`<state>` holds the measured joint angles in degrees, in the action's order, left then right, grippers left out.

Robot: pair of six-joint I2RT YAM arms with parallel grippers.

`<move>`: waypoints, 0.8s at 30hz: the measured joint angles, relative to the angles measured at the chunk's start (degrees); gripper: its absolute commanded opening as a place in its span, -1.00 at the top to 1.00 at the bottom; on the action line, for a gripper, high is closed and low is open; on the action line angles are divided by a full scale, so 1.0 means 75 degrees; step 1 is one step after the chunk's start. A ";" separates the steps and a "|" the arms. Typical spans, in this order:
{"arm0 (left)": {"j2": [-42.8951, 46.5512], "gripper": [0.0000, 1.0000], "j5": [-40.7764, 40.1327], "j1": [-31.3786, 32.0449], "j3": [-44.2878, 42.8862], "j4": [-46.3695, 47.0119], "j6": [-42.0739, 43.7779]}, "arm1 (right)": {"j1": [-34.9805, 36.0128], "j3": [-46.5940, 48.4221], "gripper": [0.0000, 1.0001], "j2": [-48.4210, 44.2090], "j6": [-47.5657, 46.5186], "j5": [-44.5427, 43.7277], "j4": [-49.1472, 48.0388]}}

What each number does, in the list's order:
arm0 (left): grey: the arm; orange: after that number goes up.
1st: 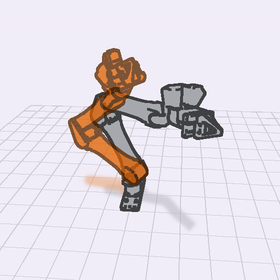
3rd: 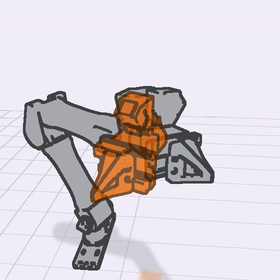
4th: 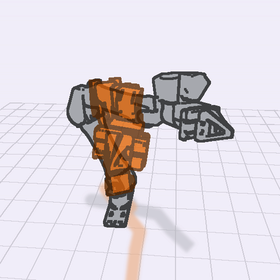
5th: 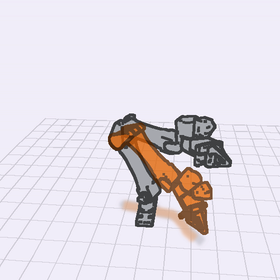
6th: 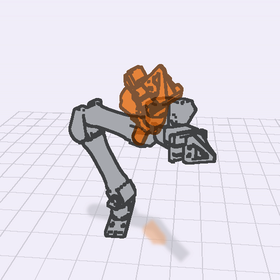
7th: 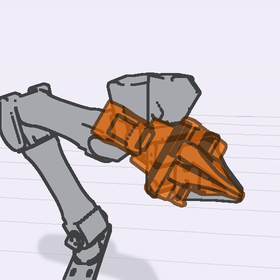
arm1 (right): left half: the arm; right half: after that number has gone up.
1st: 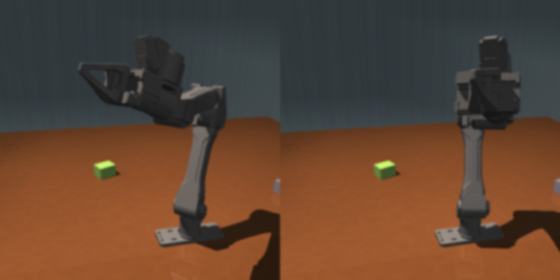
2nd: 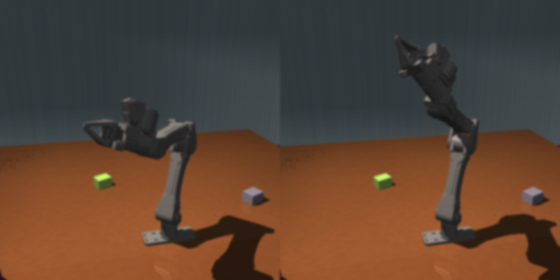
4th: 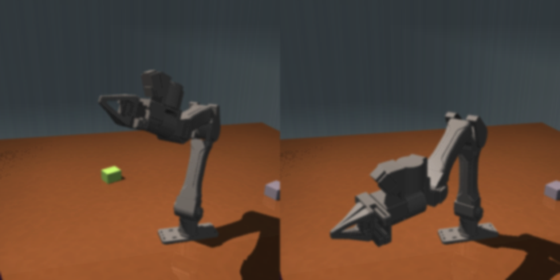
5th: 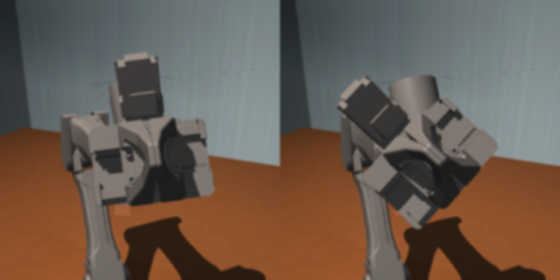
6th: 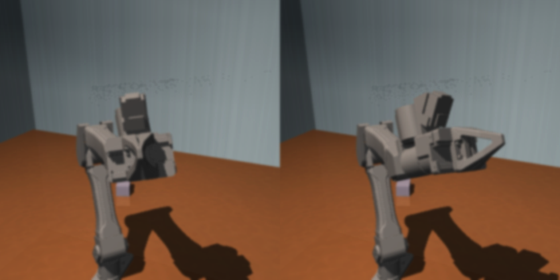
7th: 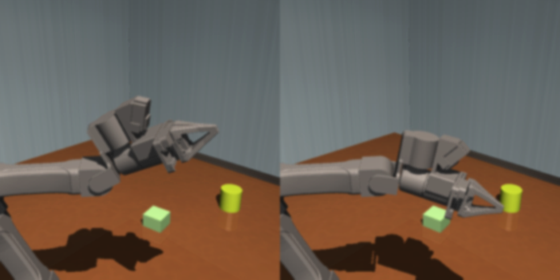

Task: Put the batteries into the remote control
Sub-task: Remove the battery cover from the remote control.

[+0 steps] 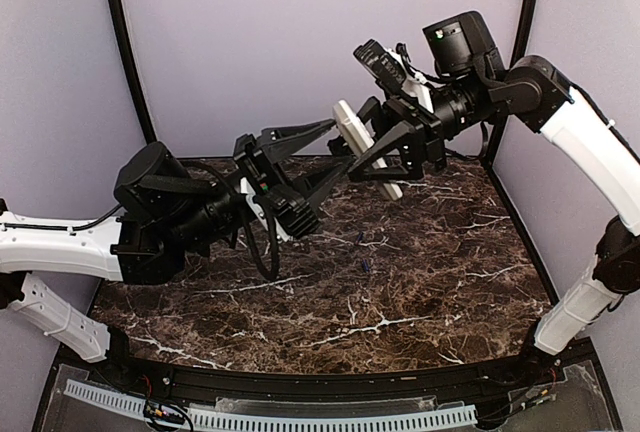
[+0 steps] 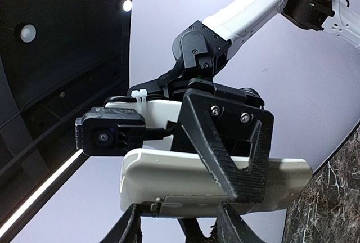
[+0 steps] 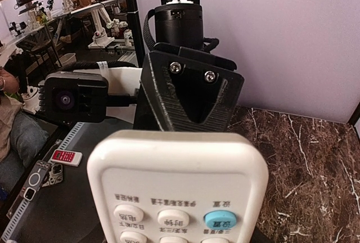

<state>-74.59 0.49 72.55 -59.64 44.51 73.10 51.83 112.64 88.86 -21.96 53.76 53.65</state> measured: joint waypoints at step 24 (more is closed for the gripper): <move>-0.0093 0.39 -0.0242 0.0000 -0.0303 -0.0306 0.0023 | -0.0093 -0.0017 1.00 -0.0029 0.0026 -0.0032 -0.0178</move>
<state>-75.29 -1.32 72.55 -61.91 42.22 73.28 51.13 112.51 88.64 -21.76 53.52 52.31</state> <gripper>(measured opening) 0.305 0.489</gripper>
